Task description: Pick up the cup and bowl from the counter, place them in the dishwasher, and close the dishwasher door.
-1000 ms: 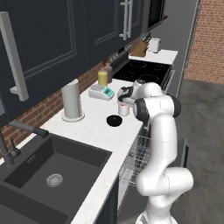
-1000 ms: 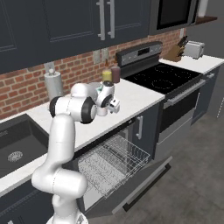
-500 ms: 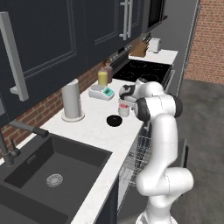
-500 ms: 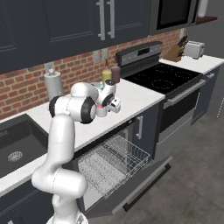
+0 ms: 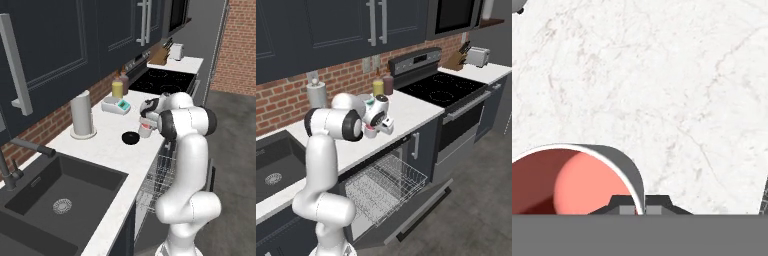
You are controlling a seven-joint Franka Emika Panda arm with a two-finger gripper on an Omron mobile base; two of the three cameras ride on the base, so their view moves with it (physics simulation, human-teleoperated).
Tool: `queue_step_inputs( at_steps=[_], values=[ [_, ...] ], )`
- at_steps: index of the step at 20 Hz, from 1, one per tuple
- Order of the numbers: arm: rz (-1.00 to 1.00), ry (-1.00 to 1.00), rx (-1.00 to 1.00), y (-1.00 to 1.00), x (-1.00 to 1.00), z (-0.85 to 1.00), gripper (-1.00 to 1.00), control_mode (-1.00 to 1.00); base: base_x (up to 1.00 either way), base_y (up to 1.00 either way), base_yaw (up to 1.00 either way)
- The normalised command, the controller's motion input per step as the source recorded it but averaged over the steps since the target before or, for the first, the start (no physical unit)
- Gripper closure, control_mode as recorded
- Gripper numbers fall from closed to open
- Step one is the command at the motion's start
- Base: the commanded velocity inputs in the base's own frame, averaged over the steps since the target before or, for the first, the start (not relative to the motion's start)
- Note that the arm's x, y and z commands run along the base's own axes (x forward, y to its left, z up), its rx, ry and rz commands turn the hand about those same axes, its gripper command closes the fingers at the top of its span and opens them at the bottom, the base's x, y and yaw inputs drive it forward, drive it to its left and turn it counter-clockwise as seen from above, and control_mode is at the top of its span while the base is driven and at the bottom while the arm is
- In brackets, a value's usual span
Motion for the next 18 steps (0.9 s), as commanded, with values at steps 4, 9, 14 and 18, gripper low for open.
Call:
queue_step_inputs(
  at_steps=[4,9,14,18],
  values=[
    [-0.01,-0.04,0.02,-0.31,-0.75,0.0,1.0,-1.0,0.0,0.0,0.0],
    [-0.05,-0.11,0.06,-0.82,-0.98,0.02,1.0,-1.0,0.0,0.0,0.0],
    [-0.1,-0.05,0.04,-1.0,-1.0,0.0,1.0,-1.0,0.0,0.0,0.0],
    [-0.11,0.0,0.0,-1.0,-0.72,-0.05,1.0,-1.0,0.0,0.0,0.0]
  ],
)
